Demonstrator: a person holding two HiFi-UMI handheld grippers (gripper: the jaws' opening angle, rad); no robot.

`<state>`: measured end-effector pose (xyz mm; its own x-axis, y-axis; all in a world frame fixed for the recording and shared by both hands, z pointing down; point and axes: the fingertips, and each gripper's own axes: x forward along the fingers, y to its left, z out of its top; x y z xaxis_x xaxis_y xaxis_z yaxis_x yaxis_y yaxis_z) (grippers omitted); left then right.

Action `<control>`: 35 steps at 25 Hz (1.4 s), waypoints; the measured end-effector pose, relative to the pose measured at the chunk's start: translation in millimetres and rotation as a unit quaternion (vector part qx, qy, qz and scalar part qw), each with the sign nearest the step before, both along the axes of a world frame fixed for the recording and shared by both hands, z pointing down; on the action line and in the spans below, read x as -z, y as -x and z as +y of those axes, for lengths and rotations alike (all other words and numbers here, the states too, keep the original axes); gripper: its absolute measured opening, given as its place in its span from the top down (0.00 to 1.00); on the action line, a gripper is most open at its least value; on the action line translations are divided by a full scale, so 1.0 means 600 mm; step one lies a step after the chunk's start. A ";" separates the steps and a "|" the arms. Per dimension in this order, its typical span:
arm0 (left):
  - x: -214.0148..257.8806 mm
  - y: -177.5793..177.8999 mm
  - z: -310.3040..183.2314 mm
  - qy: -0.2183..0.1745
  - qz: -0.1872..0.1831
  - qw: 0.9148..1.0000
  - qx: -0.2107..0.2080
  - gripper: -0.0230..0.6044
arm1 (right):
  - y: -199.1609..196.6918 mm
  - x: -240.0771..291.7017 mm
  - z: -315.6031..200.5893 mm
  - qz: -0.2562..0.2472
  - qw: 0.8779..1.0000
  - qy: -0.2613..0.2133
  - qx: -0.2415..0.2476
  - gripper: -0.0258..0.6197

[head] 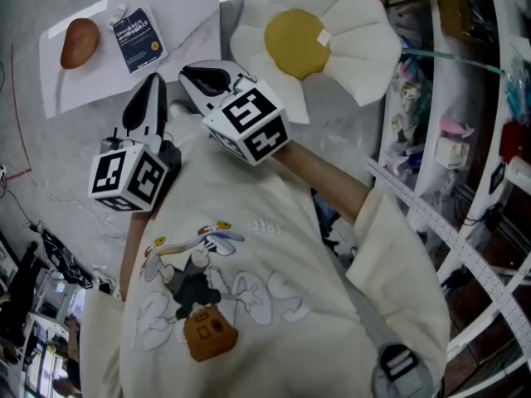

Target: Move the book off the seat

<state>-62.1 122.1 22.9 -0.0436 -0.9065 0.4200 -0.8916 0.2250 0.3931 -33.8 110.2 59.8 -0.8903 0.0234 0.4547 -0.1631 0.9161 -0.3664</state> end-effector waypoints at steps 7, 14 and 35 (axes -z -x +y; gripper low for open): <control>0.047 -0.068 -0.015 -0.021 -0.051 0.998 -0.030 0.95 | -0.068 0.058 -0.013 -0.044 0.998 -0.009 -0.036 0.95; 0.106 -0.096 -0.016 -0.045 -0.121 0.992 -0.001 0.95 | -0.127 0.143 -0.045 -0.120 0.981 -0.117 -0.099 0.95; 0.076 -0.105 0.071 -0.028 -0.103 0.993 0.059 0.95 | -0.136 0.088 0.034 -0.077 0.994 -0.070 -0.026 0.95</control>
